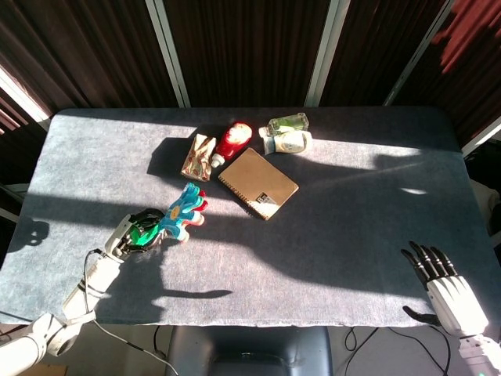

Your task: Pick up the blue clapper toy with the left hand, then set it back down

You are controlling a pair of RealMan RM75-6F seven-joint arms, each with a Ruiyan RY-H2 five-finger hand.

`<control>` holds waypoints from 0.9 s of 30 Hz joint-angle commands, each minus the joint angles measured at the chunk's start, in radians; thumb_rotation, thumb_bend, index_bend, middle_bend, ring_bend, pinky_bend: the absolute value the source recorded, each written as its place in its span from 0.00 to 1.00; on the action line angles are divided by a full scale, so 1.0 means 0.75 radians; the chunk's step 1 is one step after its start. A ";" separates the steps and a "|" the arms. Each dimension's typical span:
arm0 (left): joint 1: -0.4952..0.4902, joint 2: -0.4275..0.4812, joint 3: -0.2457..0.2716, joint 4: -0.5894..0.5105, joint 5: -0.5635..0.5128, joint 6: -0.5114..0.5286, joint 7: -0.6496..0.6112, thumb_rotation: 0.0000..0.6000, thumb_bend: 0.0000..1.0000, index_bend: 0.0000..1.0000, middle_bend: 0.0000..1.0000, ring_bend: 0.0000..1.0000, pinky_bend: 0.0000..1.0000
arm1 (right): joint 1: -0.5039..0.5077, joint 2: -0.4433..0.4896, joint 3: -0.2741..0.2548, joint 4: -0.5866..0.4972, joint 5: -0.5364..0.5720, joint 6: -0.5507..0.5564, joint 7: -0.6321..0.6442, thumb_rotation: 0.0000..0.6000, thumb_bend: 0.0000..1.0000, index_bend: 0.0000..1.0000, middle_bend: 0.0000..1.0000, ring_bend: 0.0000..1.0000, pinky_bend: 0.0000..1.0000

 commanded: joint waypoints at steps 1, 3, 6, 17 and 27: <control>-0.115 0.092 0.197 -0.038 0.133 -0.393 0.845 1.00 0.65 0.81 0.80 0.50 0.65 | 0.001 0.003 -0.003 -0.002 -0.006 -0.002 0.003 1.00 0.06 0.00 0.00 0.00 0.00; -0.132 0.116 0.175 -0.101 0.077 -0.458 0.882 1.00 0.65 0.81 0.80 0.50 0.65 | 0.001 0.007 -0.005 -0.003 -0.009 -0.002 0.011 1.00 0.06 0.00 0.00 0.00 0.00; -0.134 0.123 0.164 -0.122 0.056 -0.464 0.886 1.00 0.65 0.81 0.80 0.50 0.65 | 0.002 0.008 -0.005 -0.003 -0.010 -0.002 0.015 1.00 0.06 0.00 0.00 0.00 0.00; 0.080 0.123 -0.219 -0.294 -0.204 0.195 -0.445 1.00 0.65 0.81 0.80 0.50 0.62 | -0.002 0.009 -0.002 0.000 -0.012 0.009 0.014 1.00 0.06 0.00 0.00 0.00 0.00; 0.159 0.134 -0.294 -0.404 -0.255 0.302 -0.526 1.00 0.62 0.81 0.79 0.49 0.62 | -0.002 0.012 -0.006 -0.006 -0.014 0.000 0.008 1.00 0.06 0.00 0.00 0.00 0.00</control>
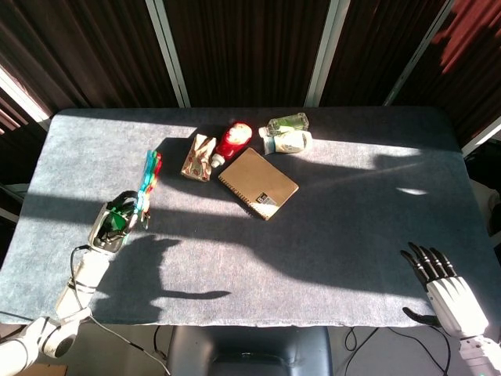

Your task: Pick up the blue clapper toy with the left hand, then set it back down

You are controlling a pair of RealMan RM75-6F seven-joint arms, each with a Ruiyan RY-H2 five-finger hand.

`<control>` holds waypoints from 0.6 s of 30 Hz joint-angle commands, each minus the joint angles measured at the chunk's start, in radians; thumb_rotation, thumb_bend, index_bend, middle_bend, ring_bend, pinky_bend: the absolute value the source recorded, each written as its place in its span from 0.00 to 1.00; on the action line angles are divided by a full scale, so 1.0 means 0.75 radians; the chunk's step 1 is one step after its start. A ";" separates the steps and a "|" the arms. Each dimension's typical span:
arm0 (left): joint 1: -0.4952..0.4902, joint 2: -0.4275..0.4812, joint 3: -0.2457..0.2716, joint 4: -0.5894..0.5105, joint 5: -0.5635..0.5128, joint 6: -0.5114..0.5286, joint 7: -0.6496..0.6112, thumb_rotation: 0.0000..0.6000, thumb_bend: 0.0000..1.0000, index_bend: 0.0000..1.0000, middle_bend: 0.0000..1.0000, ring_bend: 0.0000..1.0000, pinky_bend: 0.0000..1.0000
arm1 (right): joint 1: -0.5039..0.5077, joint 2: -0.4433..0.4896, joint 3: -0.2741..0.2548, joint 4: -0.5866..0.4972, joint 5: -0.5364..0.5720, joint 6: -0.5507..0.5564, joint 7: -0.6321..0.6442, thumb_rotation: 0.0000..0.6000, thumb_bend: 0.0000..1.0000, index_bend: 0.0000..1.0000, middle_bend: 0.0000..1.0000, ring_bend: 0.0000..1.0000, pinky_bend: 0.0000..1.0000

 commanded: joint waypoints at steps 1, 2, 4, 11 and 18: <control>0.098 -0.015 -0.118 -0.069 -0.073 0.234 -0.055 1.00 0.62 0.81 0.79 0.49 0.63 | -0.001 0.003 -0.001 -0.002 -0.001 0.002 0.003 1.00 0.06 0.00 0.00 0.00 0.00; 0.091 -0.032 -0.096 -0.025 -0.040 0.238 0.036 1.00 0.62 0.81 0.79 0.49 0.63 | -0.010 0.002 -0.005 0.004 -0.002 0.012 0.005 1.00 0.06 0.00 0.00 0.00 0.00; 0.073 -0.066 -0.047 0.069 0.028 0.230 0.209 1.00 0.62 0.81 0.79 0.49 0.63 | -0.017 -0.002 -0.006 0.015 -0.009 0.028 0.011 1.00 0.06 0.00 0.00 0.00 0.00; -0.043 -0.119 0.172 0.383 0.259 0.011 0.886 1.00 0.62 0.81 0.80 0.50 0.63 | -0.014 0.003 -0.017 0.016 -0.021 0.016 0.022 1.00 0.06 0.00 0.00 0.00 0.00; -0.109 -0.086 0.178 0.353 0.199 -0.209 1.245 1.00 0.63 0.81 0.80 0.50 0.64 | -0.014 0.006 -0.018 0.014 -0.022 0.012 0.021 1.00 0.06 0.00 0.00 0.00 0.00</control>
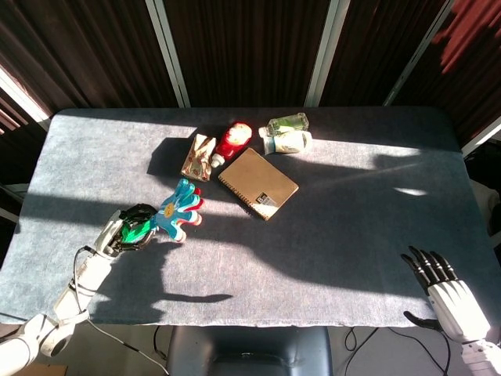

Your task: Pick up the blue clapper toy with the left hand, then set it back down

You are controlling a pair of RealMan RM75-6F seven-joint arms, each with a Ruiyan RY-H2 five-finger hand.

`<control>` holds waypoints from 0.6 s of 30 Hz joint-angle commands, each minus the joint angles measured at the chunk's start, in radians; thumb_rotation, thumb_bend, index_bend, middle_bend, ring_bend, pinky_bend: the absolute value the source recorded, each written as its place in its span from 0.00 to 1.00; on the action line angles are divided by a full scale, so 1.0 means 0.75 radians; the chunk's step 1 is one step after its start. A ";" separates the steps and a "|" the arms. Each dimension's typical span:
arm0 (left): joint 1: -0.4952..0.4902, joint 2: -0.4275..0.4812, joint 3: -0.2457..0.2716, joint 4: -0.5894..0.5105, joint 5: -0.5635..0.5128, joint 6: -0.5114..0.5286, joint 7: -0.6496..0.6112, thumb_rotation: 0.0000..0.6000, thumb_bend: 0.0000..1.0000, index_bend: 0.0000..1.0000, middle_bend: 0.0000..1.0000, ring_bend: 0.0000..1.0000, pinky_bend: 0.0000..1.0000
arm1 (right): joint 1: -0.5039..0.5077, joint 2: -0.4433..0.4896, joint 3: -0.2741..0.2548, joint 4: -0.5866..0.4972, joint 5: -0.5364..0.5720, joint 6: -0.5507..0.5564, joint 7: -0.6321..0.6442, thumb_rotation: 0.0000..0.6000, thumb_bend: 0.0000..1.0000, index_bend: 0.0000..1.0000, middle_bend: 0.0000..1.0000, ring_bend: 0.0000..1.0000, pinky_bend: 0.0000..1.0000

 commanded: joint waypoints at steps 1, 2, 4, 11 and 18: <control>-0.084 -0.013 0.074 0.109 0.038 -0.208 0.629 1.00 0.63 0.81 0.80 0.50 0.64 | 0.000 0.001 0.000 0.001 0.000 0.000 0.001 1.00 0.06 0.00 0.00 0.00 0.00; -0.086 -0.005 0.062 0.086 0.018 -0.213 0.619 1.00 0.63 0.81 0.80 0.50 0.64 | 0.000 0.001 0.001 0.001 0.000 0.001 0.001 1.00 0.06 0.00 0.00 0.00 0.00; -0.084 0.008 0.039 0.046 -0.018 -0.208 0.557 1.00 0.63 0.81 0.80 0.50 0.64 | 0.000 0.002 0.001 0.002 0.000 0.001 0.004 1.00 0.06 0.00 0.00 0.00 0.00; -0.031 -0.017 -0.053 -0.014 -0.129 -0.091 0.267 1.00 0.60 0.81 0.80 0.50 0.64 | 0.007 0.005 -0.005 0.001 -0.004 -0.015 0.008 1.00 0.06 0.00 0.00 0.00 0.00; -0.046 -0.113 0.015 0.150 -0.109 -0.186 0.443 1.00 0.56 0.80 0.77 0.43 0.52 | 0.009 0.012 -0.012 -0.005 -0.011 -0.022 0.022 1.00 0.06 0.00 0.00 0.00 0.00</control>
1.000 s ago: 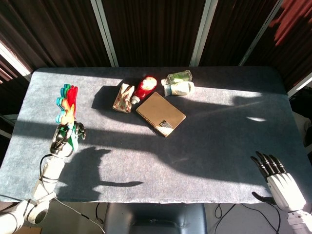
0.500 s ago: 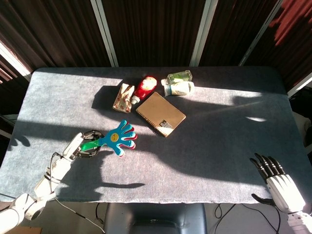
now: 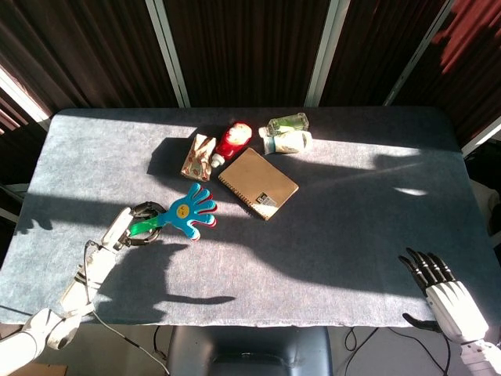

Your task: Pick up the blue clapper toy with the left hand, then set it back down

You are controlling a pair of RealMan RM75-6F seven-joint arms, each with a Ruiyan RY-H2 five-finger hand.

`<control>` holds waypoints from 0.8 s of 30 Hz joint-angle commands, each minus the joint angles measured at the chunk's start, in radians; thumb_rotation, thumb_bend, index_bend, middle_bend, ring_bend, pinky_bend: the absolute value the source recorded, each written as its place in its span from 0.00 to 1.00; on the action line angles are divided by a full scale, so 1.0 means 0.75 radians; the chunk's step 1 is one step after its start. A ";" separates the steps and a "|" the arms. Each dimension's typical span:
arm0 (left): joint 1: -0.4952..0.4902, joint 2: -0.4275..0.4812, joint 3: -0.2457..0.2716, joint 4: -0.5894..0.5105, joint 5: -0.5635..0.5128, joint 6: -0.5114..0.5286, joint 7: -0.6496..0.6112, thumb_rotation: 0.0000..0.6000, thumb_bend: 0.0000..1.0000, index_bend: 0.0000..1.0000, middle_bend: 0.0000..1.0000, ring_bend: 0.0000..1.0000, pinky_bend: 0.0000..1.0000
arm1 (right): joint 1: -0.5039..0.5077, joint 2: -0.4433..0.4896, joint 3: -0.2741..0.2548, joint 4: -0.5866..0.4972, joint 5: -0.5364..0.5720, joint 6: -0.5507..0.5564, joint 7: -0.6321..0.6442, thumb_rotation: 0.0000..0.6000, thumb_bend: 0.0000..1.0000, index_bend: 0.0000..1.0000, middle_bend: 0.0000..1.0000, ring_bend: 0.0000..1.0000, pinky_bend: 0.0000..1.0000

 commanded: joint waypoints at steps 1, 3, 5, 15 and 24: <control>-0.014 -0.084 0.054 0.138 0.003 -0.074 0.168 1.00 0.56 0.80 0.76 0.42 0.49 | 0.001 0.000 0.000 0.001 0.001 -0.002 0.001 1.00 0.06 0.00 0.00 0.00 0.00; -0.020 -0.111 0.089 0.182 0.037 -0.085 0.223 1.00 0.54 0.78 0.74 0.40 0.42 | 0.004 -0.002 0.000 0.002 0.004 -0.010 0.001 1.00 0.06 0.00 0.00 0.00 0.00; -0.023 -0.146 0.113 0.227 0.060 -0.088 0.292 1.00 0.54 0.76 0.71 0.37 0.34 | 0.006 -0.002 0.000 0.002 0.006 -0.015 0.000 1.00 0.06 0.00 0.00 0.00 0.00; -0.042 -0.246 0.167 0.366 0.099 -0.121 0.413 1.00 0.44 0.46 0.38 0.09 0.05 | 0.003 0.006 -0.003 0.000 -0.001 -0.003 0.015 1.00 0.06 0.00 0.00 0.00 0.00; -0.015 -0.244 0.157 0.371 0.097 -0.024 0.557 1.00 0.43 0.11 0.00 0.00 0.00 | 0.002 0.005 -0.002 0.001 -0.002 -0.001 0.015 1.00 0.06 0.00 0.00 0.00 0.00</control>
